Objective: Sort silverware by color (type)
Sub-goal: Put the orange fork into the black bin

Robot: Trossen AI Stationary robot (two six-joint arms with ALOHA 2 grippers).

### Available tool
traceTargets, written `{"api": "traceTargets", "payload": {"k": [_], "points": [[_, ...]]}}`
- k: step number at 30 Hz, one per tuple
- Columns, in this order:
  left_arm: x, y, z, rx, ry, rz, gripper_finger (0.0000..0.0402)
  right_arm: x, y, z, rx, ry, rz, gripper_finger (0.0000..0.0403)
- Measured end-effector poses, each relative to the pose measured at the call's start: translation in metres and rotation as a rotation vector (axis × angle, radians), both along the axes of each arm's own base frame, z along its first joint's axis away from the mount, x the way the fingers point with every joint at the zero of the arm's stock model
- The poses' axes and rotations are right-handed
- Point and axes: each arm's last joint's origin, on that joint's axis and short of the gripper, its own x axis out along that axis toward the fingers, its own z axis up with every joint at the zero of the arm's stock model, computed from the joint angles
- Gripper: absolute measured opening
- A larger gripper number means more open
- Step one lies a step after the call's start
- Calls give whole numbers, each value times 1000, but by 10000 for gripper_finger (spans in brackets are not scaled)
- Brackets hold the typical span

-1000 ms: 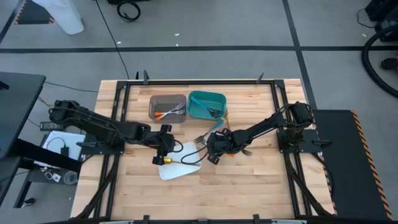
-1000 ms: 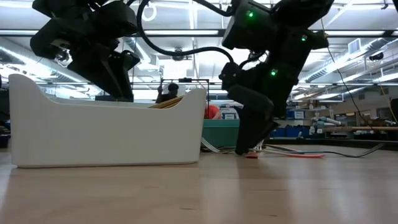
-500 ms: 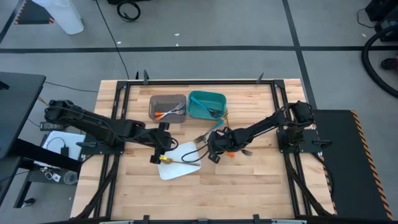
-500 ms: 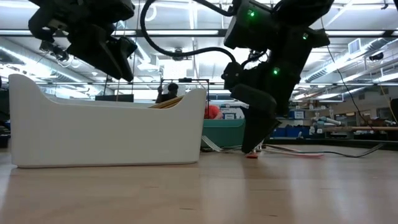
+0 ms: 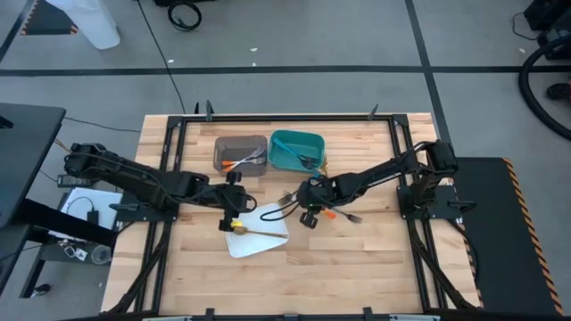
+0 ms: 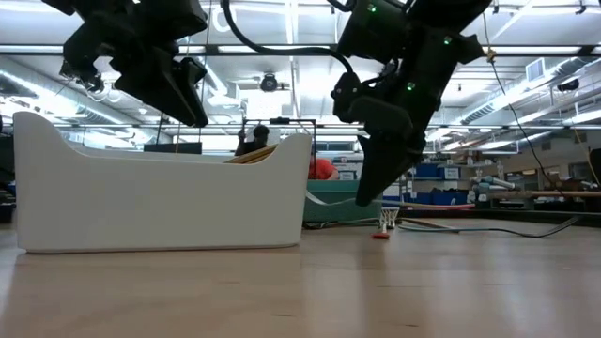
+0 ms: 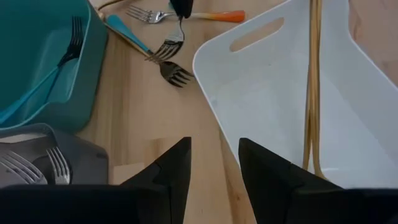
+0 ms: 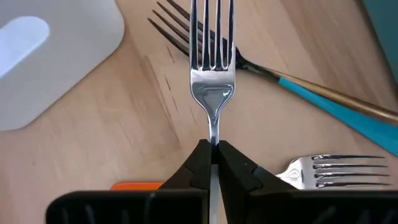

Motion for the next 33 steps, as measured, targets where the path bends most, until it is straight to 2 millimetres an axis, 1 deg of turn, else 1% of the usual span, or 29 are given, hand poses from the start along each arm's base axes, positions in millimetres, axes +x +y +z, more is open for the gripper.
{"api": "traceTargets", "payload": {"k": [12, 19, 30, 31, 33], "points": [[0, 0, 0, -1, 0, 1, 142, 0, -2, 2, -42, -3, 7, 21], [0, 0, 0, 1, 0, 1, 142, 1, -5, 3, -32, -8, 12, 21], [1, -1, 0, 5, -12, -6, 142, 2, -4, 4, -22, -25, 13, 20], [1, -2, -3, -2, -37, -15, 142, 2, -4, 4, -20, -24, 14, 20], [-2, -3, -16, 0, -62, -40, 142, 3, -3, 5, -17, -25, 17, 20]]}}
